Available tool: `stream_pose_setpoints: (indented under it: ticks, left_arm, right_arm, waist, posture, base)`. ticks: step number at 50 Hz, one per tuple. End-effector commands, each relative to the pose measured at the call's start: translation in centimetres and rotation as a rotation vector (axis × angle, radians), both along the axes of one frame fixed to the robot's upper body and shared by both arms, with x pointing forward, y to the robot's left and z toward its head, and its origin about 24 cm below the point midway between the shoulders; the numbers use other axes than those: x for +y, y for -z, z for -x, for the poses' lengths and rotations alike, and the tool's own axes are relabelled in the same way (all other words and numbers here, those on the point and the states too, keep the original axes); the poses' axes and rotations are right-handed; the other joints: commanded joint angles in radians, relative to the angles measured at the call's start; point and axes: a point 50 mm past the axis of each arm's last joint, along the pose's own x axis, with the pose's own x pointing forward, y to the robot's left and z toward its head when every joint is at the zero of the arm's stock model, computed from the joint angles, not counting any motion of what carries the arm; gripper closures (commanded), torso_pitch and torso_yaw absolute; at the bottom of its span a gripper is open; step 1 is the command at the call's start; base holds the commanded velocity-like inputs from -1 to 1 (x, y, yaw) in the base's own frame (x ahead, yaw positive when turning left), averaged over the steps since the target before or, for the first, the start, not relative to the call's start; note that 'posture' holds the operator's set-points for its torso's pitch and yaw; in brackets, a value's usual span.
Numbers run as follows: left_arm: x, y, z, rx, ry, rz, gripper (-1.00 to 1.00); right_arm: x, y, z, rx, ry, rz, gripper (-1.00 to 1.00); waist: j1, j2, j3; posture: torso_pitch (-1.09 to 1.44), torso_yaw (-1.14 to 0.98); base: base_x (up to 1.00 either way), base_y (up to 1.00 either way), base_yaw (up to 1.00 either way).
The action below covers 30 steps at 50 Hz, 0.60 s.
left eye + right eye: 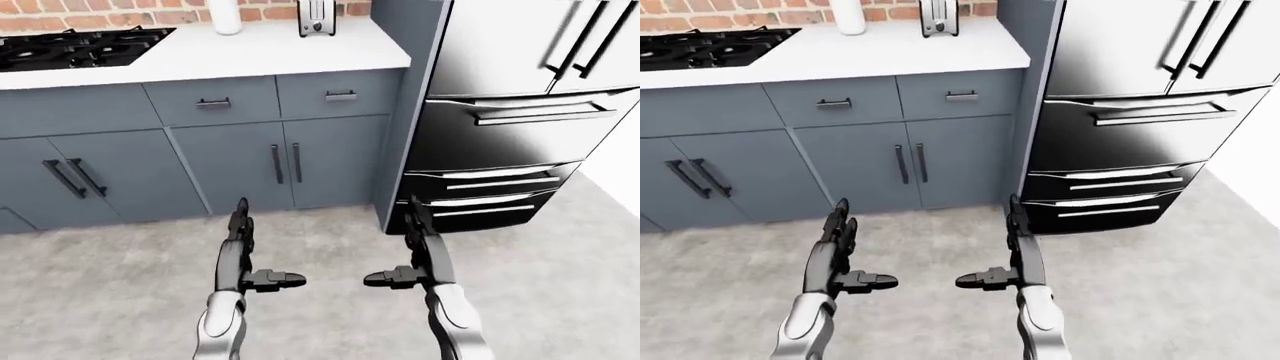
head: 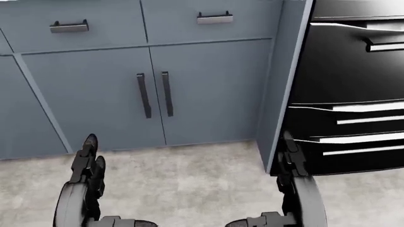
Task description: Navigate to the shelves.
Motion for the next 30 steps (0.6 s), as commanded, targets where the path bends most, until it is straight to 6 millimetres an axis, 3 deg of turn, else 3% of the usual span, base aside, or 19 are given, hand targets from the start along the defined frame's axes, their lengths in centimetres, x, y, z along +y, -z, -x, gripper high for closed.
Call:
stream_pose_setpoints:
  ticks: [1,3,8,11,13,14,16,19,22,24,26,27,28,30]
  left_arm:
    - [-0.03,-1.31,-0.34,-0.07,-0.001,0.0,-1.0]
    - [-0.03,-1.31,-0.34,-0.07,-0.001,0.0,-1.0]
    - [-0.03,-1.31,-0.34,-0.07,-0.001,0.0,-1.0]
    - [-0.03,-1.31,-0.34,-0.07,-0.001,0.0,-1.0]
    - [-0.03,-1.31,-0.34,-0.07,-0.001,0.0,-1.0]
    - [-0.03,-1.31,-0.34,-0.07,-0.001,0.0,-1.0]
    - [-0.03,-1.31,-0.34,-0.07,-0.001,0.0,-1.0]
    - [-0.03,-1.31,-0.34,-0.07,-0.001,0.0,-1.0]
    - [-0.03,-1.31,-0.34,-0.07,-0.001,0.0,-1.0]
    - [-0.03,-1.31,-0.34,-0.07,-0.001,0.0,-1.0]
    - [-0.03,-1.31,-0.34,-0.07,-0.001,0.0,-1.0]
    - [-0.03,-1.31,-0.34,-0.07,-0.001,0.0,-1.0]
    - [-0.03,-1.31,-0.34,-0.07,-0.001,0.0,-1.0]
    - [-0.03,-1.31,-0.34,-0.07,-0.001,0.0,-1.0]
  right_arm:
    - [0.12,-1.44,-0.34,-0.079,-0.011,0.004,-1.0]
    - [0.12,-1.45,-0.35,-0.079,-0.01,0.003,-1.0]
    - [0.16,-1.63,-0.21,-0.08,-0.009,0.002,-1.0]
    - [0.12,-1.57,-0.31,-0.08,-0.008,0.001,-1.0]
    - [0.13,-1.64,-0.26,-0.08,-0.007,0.0,-1.0]
    - [0.13,-1.67,-0.25,-0.08,-0.006,-0.001,-1.0]
    - [0.1,-1.62,-0.28,-0.081,-0.006,-0.002,-1.0]
    - [0.09,-1.68,-0.25,-0.082,-0.004,-0.002,-1.0]
    - [0.1,-1.63,-0.3,-0.082,-0.006,0.0,-1.0]
    - [0.14,-1.68,-0.25,-0.083,-0.007,0.001,-1.0]
    - [0.15,-1.7,-0.24,-0.084,-0.008,0.002,-1.0]
    - [0.15,-1.69,-0.25,-0.084,-0.008,0.002,-1.0]
    - [0.15,-1.69,-0.23,-0.084,-0.009,0.003,-1.0]
    - [0.13,-1.63,-0.26,-0.083,-0.009,0.003,-1.0]
  waist:
    - [0.01,-0.005,-0.017]
    - [0.013,-0.001,-0.007]
    - [0.025,-0.036,-0.014]
    - [0.03,-0.078,-0.015]
    - [0.028,-0.133,-0.032]
    - [0.023,-0.118,-0.035]
    - [0.013,-0.123,-0.018]
    - [0.004,-0.105,-0.034]
    - [-0.006,-0.087,-0.016]
    - [-0.012,-0.063,-0.015]
    - [-0.012,-0.024,-0.028]
    - [-0.014,-0.058,-0.028]
    - [-0.008,-0.044,-0.055]
    - [0.008,-0.045,-0.042]
  posture:
    - [0.0,0.0]
    - [0.0,0.0]
    - [0.0,0.0]
    - [0.0,0.0]
    - [0.0,0.0]
    - [0.0,0.0]
    - [0.0,0.0]
    - [0.0,0.0]
    - [0.0,0.0]
    - [0.0,0.0]
    - [0.0,0.0]
    - [0.0,0.0]
    - [0.0,0.0]
    - [0.0,0.0]
  base:
    - [0.28,0.0,0.0]
    - [0.29,0.0,0.0]
    - [0.26,0.0,0.0]
    - [0.23,0.0,0.0]
    - [0.21,0.0,0.0]
    - [0.19,0.0,0.0]
    - [0.16,0.0,0.0]
    - [0.08,0.0,0.0]
    - [0.03,0.0,0.0]
    - [0.02,0.0,0.0]
    - [0.0,0.0,0.0]
    - [0.0,0.03,0.0]
    - [0.0,0.05,0.0]
    - [0.0,0.1,0.0]
